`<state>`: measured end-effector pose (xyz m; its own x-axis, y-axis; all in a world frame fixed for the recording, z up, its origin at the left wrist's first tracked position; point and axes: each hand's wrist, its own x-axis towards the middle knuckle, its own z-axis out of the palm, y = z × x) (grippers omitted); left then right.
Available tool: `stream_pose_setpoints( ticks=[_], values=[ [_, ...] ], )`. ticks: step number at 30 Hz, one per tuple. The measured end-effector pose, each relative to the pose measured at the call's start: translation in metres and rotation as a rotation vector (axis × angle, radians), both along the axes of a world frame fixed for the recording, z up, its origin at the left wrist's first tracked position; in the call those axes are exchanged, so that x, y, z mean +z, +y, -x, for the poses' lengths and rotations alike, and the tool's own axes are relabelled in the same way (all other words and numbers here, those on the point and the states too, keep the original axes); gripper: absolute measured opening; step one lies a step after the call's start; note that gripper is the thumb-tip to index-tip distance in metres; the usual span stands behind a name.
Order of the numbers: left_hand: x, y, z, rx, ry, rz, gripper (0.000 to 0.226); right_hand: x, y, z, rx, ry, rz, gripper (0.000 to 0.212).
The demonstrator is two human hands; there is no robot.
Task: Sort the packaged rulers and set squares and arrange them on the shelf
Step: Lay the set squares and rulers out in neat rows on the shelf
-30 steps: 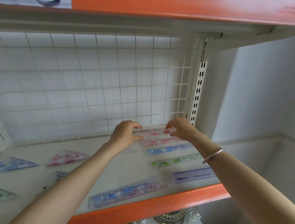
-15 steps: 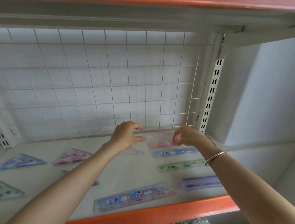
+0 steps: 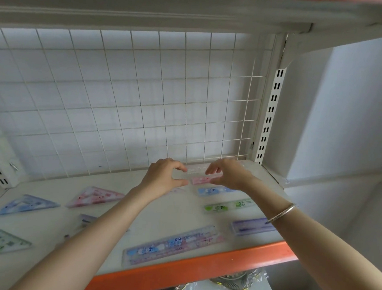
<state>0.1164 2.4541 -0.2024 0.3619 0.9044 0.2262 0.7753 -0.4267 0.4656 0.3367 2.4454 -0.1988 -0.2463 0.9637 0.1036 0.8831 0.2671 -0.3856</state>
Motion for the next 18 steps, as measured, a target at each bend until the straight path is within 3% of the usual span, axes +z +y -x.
stream_pose_setpoints(
  ticks=[6,13,18],
  values=[
    [-0.006,-0.018,0.011,-0.075,0.005,0.07,0.024,-0.006,-0.034,0.029,0.116,0.096,0.089,0.019],
    [-0.012,-0.039,0.023,-0.177,0.013,0.309,0.012,-0.014,-0.063,0.041,0.176,0.115,0.202,0.025],
    [-0.013,-0.054,0.028,-0.226,0.096,0.428,0.026,-0.017,-0.081,0.044,0.216,0.054,0.26,0.031]
  ],
)
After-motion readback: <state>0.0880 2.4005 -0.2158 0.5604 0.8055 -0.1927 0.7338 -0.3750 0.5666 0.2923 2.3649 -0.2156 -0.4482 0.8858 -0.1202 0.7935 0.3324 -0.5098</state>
